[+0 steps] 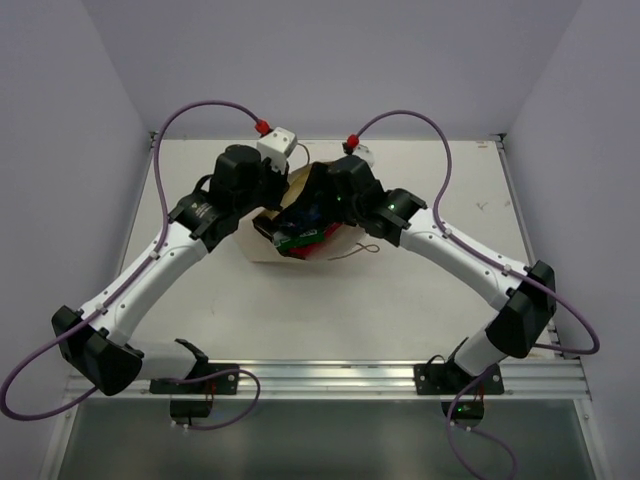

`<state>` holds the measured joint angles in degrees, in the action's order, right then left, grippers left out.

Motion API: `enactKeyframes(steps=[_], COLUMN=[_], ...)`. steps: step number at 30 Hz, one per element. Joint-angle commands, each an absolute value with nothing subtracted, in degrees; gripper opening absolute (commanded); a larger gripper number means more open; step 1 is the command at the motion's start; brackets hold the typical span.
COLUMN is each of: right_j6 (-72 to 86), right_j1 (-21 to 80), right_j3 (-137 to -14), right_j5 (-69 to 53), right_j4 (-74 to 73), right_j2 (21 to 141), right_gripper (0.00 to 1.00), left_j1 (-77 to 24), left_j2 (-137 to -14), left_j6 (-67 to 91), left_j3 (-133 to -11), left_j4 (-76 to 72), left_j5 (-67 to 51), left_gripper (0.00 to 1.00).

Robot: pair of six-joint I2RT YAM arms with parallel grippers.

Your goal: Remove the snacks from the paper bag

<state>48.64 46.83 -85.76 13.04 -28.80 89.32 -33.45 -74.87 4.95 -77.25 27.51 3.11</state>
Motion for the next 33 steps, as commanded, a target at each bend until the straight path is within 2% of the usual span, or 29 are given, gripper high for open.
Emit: enactKeyframes(steps=[1,7,14,17,26,33], right_j6=[58.25,63.8,65.65,66.62,68.82,69.43], right_j1=[46.93,46.93,47.02,46.93,46.93,47.02], right_j3=[-85.01,-77.89,-75.06,-73.13,-70.04,-72.86], right_j5=[17.32,15.39,15.12,15.47,18.37,16.61], right_j4=[-30.85,-27.69,-21.9,-17.68,-9.05,-15.46], right_j2=[90.79,89.48,90.44,90.35,89.38,85.45], right_gripper=[0.88,0.87,0.84,0.78,0.69,0.76], left_j1=[-33.66,-33.66,-33.66,-33.75,-33.66,-33.66], left_j2=[-72.78,-73.3,-73.39,-73.13,-72.51,-72.33], left_j6=[5.98,3.96,3.08,2.37,1.76,1.14], left_j3=[-78.92,-79.98,-80.86,-80.86,-79.37,-79.54], left_j4=[25.58,26.1,26.37,26.8,27.6,28.39], left_j5=[3.25,4.39,2.11,2.19,2.99,5.27], left_gripper=[0.0,0.0,0.0,0.0,0.0,0.0])
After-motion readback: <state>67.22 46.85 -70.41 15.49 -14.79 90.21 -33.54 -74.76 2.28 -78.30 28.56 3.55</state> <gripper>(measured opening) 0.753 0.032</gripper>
